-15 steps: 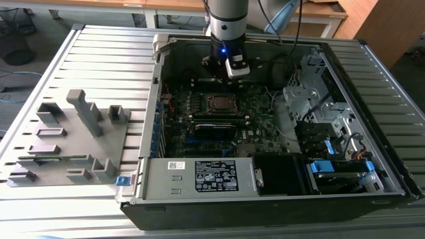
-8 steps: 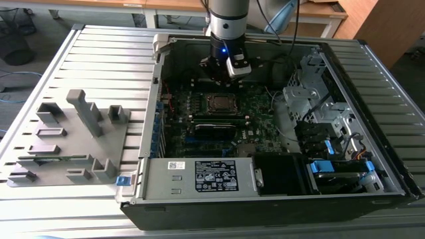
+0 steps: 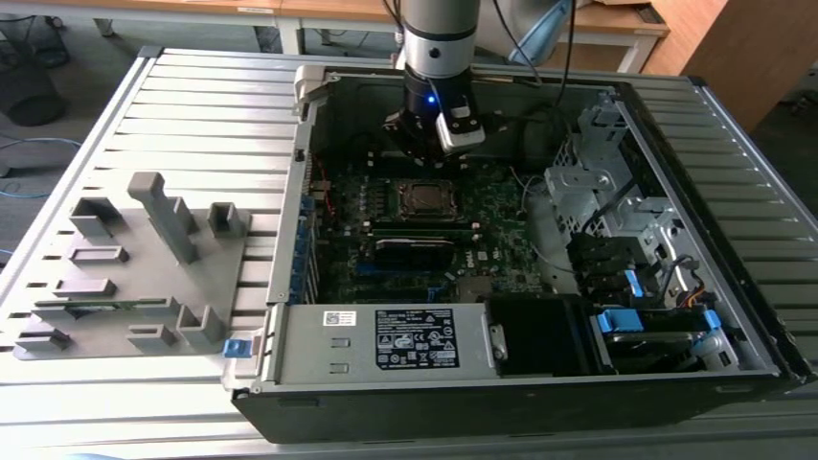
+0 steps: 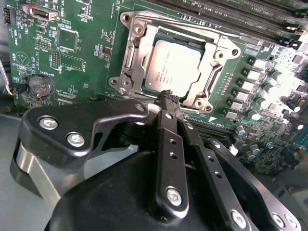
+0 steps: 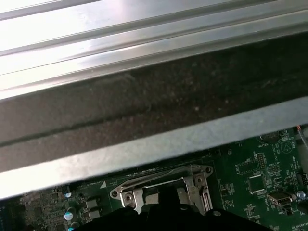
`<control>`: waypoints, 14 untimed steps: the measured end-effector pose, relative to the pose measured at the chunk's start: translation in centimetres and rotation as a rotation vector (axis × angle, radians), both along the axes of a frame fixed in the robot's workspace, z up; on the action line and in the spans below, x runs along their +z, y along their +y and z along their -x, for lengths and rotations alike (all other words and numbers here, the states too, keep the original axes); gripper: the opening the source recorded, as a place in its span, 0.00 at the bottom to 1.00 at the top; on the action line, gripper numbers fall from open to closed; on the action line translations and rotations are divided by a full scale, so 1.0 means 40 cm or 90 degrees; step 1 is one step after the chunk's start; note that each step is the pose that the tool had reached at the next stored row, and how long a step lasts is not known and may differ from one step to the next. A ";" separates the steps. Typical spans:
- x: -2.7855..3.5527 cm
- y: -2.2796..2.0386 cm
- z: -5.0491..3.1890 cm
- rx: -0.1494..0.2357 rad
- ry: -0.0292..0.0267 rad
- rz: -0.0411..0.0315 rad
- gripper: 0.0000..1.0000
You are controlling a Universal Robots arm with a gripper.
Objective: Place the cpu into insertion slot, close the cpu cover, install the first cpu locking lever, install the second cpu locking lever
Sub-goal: 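Install the first cpu locking lever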
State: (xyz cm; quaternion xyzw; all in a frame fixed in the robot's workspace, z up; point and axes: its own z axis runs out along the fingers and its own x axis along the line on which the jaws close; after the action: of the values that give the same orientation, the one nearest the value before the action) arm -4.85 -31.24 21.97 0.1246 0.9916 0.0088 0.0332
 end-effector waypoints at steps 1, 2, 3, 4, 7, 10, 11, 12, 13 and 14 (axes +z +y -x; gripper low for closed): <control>0.001 -0.001 0.000 0.000 -0.0001 -0.0009 0.11; 0.002 -0.002 0.000 0.000 -0.0001 -0.0012 0.11; 0.003 -0.003 0.000 0.000 -0.0002 -0.0016 0.11; 0.004 -0.004 0.000 0.000 -0.0004 -0.0022 0.11; 0.005 -0.009 0.001 0.001 -0.0004 -0.0032 0.11; 0.005 -0.018 0.001 0.001 -0.0004 -0.0057 0.11; 0.005 -0.022 0.001 0.001 -0.0004 -0.0065 0.11; 0.005 -0.025 0.001 0.000 -0.0004 -0.0070 0.11; 0.005 -0.029 0.001 0.001 -0.0004 -0.0074 0.11; 0.005 -0.033 0.001 0.001 -0.0003 -0.0076 0.11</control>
State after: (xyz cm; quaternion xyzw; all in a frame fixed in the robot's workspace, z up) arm -4.87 -32.54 22.15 0.1244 0.9916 0.0147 0.0327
